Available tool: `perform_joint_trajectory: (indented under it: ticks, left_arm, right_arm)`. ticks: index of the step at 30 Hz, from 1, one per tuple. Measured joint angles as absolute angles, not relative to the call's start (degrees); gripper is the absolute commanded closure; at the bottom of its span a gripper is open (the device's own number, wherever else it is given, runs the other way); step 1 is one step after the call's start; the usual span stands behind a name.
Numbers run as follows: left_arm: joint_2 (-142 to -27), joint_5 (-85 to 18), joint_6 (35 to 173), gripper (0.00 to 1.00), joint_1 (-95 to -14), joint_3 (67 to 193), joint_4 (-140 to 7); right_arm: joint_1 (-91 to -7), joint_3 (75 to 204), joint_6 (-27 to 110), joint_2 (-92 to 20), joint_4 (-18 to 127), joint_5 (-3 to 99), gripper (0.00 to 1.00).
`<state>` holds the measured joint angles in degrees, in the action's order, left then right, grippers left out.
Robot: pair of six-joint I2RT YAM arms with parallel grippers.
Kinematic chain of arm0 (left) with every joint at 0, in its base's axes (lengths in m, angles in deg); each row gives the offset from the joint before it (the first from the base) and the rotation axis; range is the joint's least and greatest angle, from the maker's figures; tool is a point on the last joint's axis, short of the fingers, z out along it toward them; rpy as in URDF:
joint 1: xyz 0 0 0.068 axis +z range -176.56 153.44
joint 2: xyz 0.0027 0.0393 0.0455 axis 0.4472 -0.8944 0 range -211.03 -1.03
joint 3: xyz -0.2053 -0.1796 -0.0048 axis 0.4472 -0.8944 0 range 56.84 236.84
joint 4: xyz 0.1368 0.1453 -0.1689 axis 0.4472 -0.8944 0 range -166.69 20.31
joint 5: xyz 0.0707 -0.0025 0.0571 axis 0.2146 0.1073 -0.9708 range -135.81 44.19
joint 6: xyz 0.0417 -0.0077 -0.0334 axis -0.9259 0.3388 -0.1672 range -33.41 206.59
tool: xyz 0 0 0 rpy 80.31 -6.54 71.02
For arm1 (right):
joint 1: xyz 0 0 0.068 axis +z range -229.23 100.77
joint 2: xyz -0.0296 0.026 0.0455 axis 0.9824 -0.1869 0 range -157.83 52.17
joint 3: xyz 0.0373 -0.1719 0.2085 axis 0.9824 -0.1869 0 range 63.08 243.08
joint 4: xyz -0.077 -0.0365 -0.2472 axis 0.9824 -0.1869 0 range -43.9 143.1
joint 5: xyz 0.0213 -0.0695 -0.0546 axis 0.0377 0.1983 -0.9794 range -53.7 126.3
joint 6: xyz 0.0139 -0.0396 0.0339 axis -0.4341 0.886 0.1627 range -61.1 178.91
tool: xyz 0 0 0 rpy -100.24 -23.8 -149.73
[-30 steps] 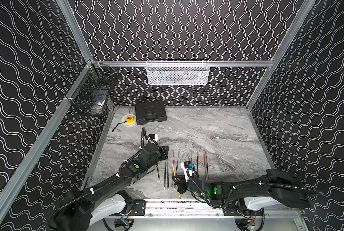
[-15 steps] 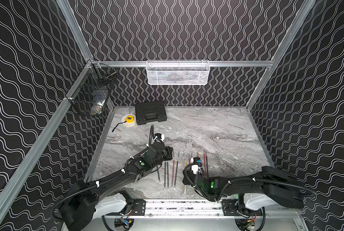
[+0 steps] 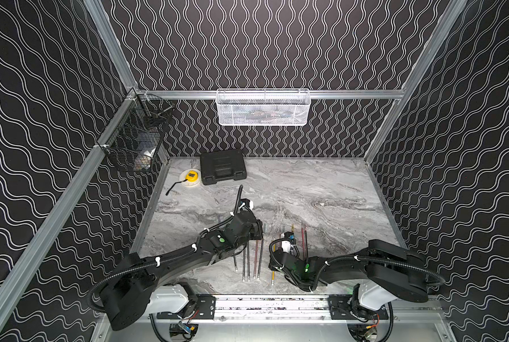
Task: Remove the protective cover of the pencils
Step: Place the pencil at the center of the board.
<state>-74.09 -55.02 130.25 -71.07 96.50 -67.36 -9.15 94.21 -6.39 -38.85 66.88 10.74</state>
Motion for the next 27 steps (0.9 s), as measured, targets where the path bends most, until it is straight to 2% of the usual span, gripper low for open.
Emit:
perform_joint_trajectory:
  ticks: [4, 8, 11, 21, 27]
  left_arm:
    - [-75.6, -55.5, 130.1, 0.96, -71.9, 97.5, -67.8]
    - [-77.2, -55.9, 129.9, 0.96, -72.7, 98.5, -68.6]
    - [-78.1, -56.2, 129.9, 0.96, -73.0, 99.1, -69.3]
    - [-79.6, -56.2, 129.7, 0.96, -73.5, 99.7, -69.3]
    - [-80.0, -56.4, 129.7, 0.97, -73.5, 100.0, -69.3]
  right_arm:
    - [-9.4, 94.4, -6.7, -39.7, 68.4, 11.3, 1.00]
    - [-9.6, 94.7, -6.9, -40.3, 68.9, 11.5, 0.91]
    - [-9.8, 94.8, -7.1, -40.3, 68.9, 11.7, 0.88]
    - [-12.7, 95.6, -7.5, -41.0, 68.9, 12.4, 0.88]
    - [-13.5, 96.9, -6.5, -42.8, 70.7, 12.8, 0.75]
